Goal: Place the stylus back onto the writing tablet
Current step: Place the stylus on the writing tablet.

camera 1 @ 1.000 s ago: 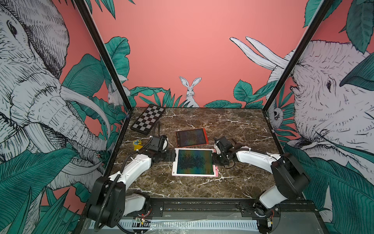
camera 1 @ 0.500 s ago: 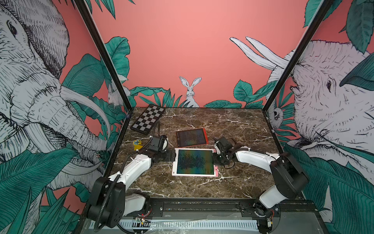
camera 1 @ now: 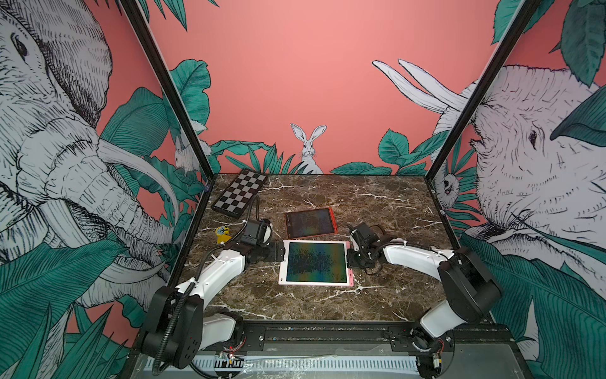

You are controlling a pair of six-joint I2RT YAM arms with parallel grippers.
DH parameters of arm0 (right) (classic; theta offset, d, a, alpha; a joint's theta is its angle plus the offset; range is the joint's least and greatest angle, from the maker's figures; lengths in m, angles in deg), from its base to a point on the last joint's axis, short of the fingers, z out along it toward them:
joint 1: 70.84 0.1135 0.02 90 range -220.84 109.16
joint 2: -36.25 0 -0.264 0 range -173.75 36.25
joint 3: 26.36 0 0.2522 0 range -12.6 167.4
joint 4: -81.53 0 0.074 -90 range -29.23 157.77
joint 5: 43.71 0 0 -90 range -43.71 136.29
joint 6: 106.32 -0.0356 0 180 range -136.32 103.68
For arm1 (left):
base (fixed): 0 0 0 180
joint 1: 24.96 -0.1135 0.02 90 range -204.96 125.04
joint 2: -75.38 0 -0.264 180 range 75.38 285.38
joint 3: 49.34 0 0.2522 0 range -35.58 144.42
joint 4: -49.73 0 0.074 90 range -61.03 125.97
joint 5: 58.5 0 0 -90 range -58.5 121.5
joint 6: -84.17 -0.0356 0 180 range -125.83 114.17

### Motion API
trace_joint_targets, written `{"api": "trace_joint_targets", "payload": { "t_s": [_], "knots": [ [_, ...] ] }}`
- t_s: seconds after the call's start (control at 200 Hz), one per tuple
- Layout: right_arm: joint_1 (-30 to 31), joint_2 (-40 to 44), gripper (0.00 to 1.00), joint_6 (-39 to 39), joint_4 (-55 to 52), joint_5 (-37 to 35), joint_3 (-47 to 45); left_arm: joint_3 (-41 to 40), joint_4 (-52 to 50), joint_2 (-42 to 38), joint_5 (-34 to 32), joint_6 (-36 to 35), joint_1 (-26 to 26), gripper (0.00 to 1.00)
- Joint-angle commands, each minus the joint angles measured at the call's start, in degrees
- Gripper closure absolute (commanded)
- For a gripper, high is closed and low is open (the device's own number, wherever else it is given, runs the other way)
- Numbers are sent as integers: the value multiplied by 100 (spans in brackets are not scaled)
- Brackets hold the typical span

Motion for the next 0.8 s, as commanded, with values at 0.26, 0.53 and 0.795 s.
{"api": "trace_joint_targets", "payload": {
  "t_s": [0.26,0.53,0.795],
  "knots": [
    [-56,206,100,-57,41,-186,-173,-5,-93,-42,-74,-7,16,2],
    [-52,436,100,100,-301,-378,124,2,-154,-101,-121,-23,22,2],
    [-55,251,88,308,-445,-403,400,13,-151,-97,-125,-6,25,2]
  ]
}}
